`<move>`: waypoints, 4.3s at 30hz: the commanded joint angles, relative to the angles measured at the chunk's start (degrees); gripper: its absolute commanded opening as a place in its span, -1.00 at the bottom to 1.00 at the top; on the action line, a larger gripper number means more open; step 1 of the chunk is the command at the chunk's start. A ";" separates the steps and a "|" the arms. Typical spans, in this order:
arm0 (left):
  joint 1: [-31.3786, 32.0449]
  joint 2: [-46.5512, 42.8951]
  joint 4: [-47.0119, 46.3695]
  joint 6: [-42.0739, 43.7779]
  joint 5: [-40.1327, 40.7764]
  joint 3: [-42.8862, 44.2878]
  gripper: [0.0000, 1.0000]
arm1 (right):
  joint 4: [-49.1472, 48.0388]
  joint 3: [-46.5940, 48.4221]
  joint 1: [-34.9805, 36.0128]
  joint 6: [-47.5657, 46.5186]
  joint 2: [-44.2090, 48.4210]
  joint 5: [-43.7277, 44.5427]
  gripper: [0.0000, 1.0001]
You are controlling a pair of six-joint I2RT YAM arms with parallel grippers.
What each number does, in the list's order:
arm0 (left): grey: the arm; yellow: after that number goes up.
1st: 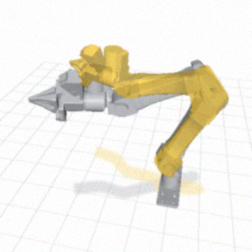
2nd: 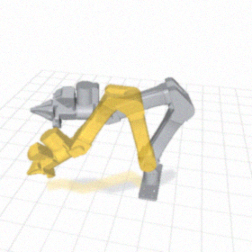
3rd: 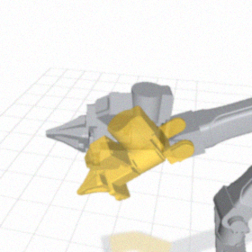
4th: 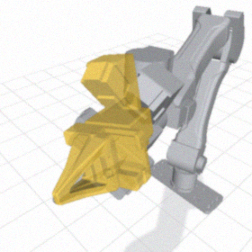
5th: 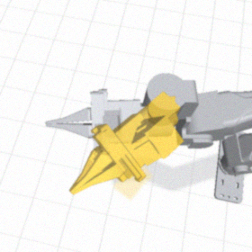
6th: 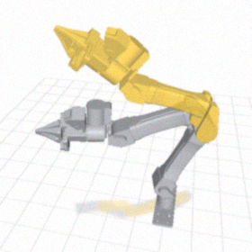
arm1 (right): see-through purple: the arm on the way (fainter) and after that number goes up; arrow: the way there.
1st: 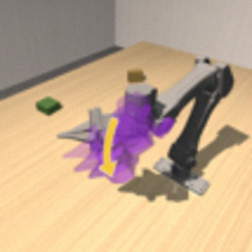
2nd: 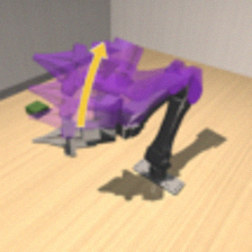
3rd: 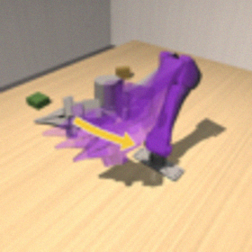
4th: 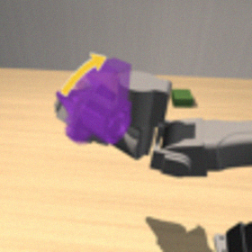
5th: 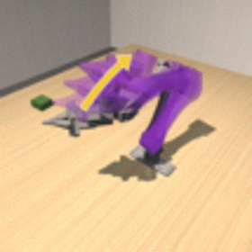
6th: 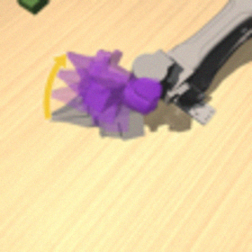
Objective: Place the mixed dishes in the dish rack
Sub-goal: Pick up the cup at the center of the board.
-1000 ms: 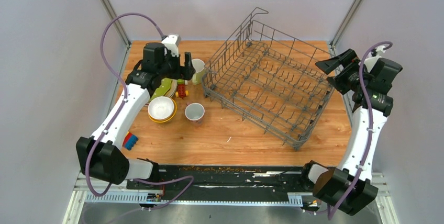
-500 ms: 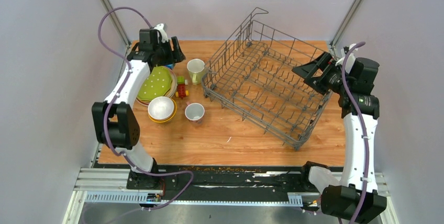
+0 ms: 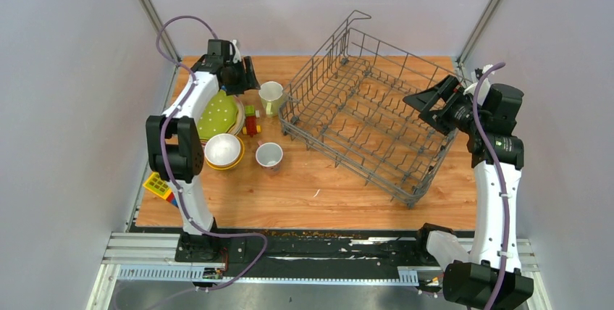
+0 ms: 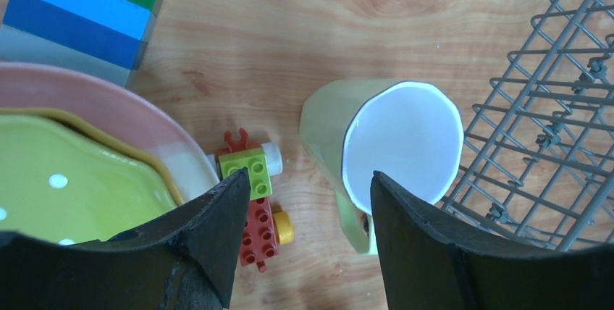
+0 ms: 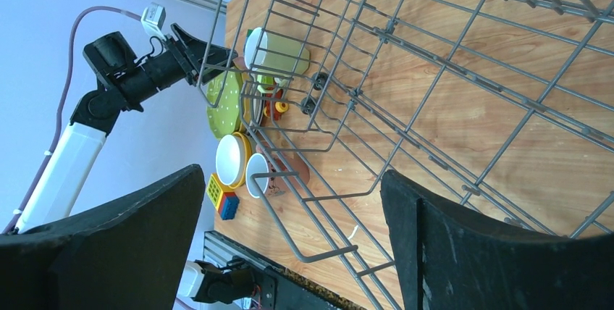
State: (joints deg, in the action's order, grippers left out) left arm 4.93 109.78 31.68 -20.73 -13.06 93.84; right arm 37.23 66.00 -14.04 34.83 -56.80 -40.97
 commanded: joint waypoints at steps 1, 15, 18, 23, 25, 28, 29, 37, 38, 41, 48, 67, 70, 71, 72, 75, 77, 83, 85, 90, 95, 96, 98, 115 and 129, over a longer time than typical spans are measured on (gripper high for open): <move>1.87 2.66 0.48 0.17 2.18 4.85 0.38 | -1.06 1.07 0.20 1.09 0.33 0.62 0.86; 3.77 9.27 2.63 1.70 6.15 8.94 0.11 | -1.10 0.36 0.16 1.07 -1.39 0.09 0.86; 4.24 10.35 3.18 1.89 6.53 9.67 0.09 | -1.11 0.43 0.16 1.05 -1.97 -0.07 0.86; 4.88 11.52 3.39 1.88 7.03 9.99 -0.02 | -1.11 0.47 0.19 0.30 -2.74 -0.38 0.86; 4.93 11.99 3.42 1.77 7.12 10.06 -0.04 | -1.08 0.45 0.16 -0.12 -3.15 -0.42 0.87; 5.00 12.50 3.58 1.54 7.28 10.24 -0.05 | -1.11 0.45 0.18 -0.76 -3.87 -0.68 0.87; 5.04 12.58 3.52 1.47 7.27 10.23 -0.08 | -1.10 0.45 0.20 -0.95 -4.12 -0.75 0.87; 5.27 13.15 3.42 1.03 7.00 10.26 -0.57 | -1.11 0.70 0.16 -2.28 -6.16 -2.25 0.88; 5.24 13.11 3.45 0.97 7.00 10.24 -0.61 | -1.11 0.71 0.17 -2.31 -6.32 -2.27 0.88; 5.18 12.74 3.64 0.95 7.37 10.23 -0.77 | -1.10 0.71 0.16 -2.40 -6.77 -2.36 0.88; 5.22 10.14 1.61 0.07 8.58 8.03 -1.00 | -1.11 0.54 0.17 -2.83 -6.93 -2.92 0.89; 1.43 -16.30 -7.17 -3.87 9.29 -9.20 -1.00 | -3.91 -0.05 0.16 -1.53 -7.13 -10.22 1.00; 0.62 -22.41 -8.70 -4.54 7.54 -12.90 -1.00 | -6.10 -0.78 0.17 -0.04 -6.70 -11.86 1.00; 0.53 -25.09 -9.70 -4.69 6.63 -14.68 -1.00 | -6.79 -1.11 0.24 0.31 -6.40 -12.34 1.00; 0.32 -26.43 -10.06 -4.98 6.24 -15.46 -1.00 | -8.05 -1.54 0.24 0.63 -6.07 -12.85 1.00; 0.30 -32.03 -9.93 -5.18 4.96 -17.43 -1.00 | -11.86 -3.50 0.29 2.38 -5.00 -14.39 1.00; 0.20 -35.25 -8.89 -5.43 4.81 -17.89 -1.00 | -14.25 -4.31 0.25 3.95 -4.25 -15.38 1.00; 0.18 -45.14 -9.31 -7.14 -0.40 -18.84 -1.00 | -20.92 -5.58 0.24 6.62 -1.10 -17.10 1.00; 0.24 -47.29 -12.97 -9.48 -6.72 -19.75 -1.00 | -26.27 -6.95 0.24 9.70 0.10 -19.24 1.00; 0.52 -48.30 -32.44 -20.11 -23.13 -24.00 -1.00 | -39.29 -9.78 0.32 19.40 1.11 -22.87 1.00; 5.80 -46.25 -38.46 -21.49 -28.05 -22.99 -1.00 | -45.12 -9.92 1.63 22.10 1.70 -25.28 1.00; 7.47 -45.82 -39.16 -21.49 -28.16 -22.91 -1.00 | -45.92 -9.86 1.91 22.28 1.96 -25.78 1.00; 9.52 -45.13 -42.17 -22.37 -28.82 -23.23 -1.00 | -48.19 -9.89 2.64 22.83 2.08 -27.26 1.00; 15.59 -39.47 -67.99 -34.64 -32.63 -29.61 -1.00 | -65.08 -11.06 13.20 32.38 -1.86 -28.35 1.00; 23.51 -34.07 -78.98 -38.86 -27.42 -35.79 -1.00 | -65.26 -8.16 26.00 27.92 -9.85 -22.18 1.00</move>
State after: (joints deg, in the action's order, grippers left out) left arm 27.38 75.66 -36.86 -55.77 -43.90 58.46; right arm -25.58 55.16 9.45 65.87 -65.49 -65.80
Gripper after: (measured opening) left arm 0.228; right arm 0.996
